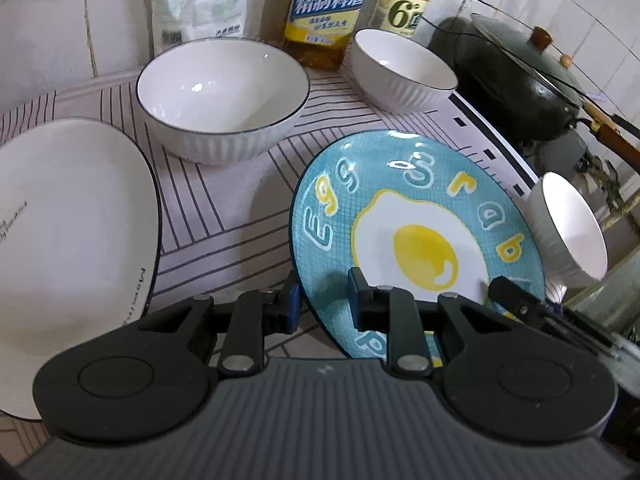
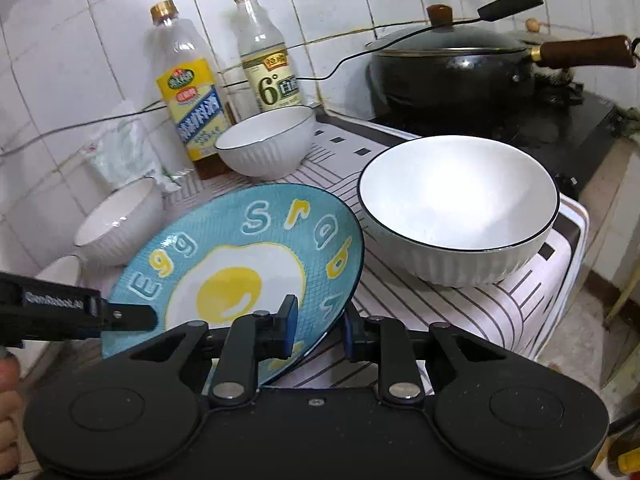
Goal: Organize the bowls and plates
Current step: 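Carry the blue egg plate over and lower it onto the sun plate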
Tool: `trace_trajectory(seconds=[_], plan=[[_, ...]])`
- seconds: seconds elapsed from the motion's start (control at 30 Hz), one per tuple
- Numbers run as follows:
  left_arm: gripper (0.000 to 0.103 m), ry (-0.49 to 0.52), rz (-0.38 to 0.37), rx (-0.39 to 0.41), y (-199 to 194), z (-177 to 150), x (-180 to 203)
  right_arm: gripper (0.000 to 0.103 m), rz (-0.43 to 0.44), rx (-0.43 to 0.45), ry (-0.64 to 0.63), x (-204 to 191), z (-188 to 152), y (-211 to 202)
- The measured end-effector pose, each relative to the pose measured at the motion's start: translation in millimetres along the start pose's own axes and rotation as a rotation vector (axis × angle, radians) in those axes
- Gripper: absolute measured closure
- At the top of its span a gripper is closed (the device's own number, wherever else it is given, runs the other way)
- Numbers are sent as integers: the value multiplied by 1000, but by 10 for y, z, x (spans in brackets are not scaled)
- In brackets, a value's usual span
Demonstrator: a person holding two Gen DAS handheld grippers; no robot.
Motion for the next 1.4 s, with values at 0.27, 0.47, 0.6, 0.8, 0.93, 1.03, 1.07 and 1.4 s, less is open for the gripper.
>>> trace_trajectory(seconds=[0.27,0.47,0.6,0.8,0.93,1.03,1.07,1.4], plan=[[81,41,5,4,-328,-27,45,77,51,-10,-12,-121,23,-219],[80,9,9,1,-648,-58,-51,77,88,-11,-36,-294,51,-469],[80,-2,26,-1,-924,-98,-111,76,121,-24,-42,-422,70,-651],[80,-34,42,11,-1318,-166,-262,76,172,-34,-61,-653,96,-875],[80,-80,50,16,-1488,-237,-416,76,197,-42,-80,-816,104,-956],[80,-117,55,12,-1600,-302,-540,76,231,-48,-88,-937,100,-979],[80,-120,60,15,-1624,-314,-566,76,241,-52,-86,-963,96,-982],[80,-180,122,34,-1778,-346,-1018,77,334,-83,-112,-1400,55,-711]])
Point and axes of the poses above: each gripper's, at about its wrist camera, not at the fingertips, and y roughly the way its jaws point, x to its right, z to its top, the point moved 4 cm from there along y, roughly the way its jaws point, and after that the axes turned 1 degree about -y, right-handed, at the moved point
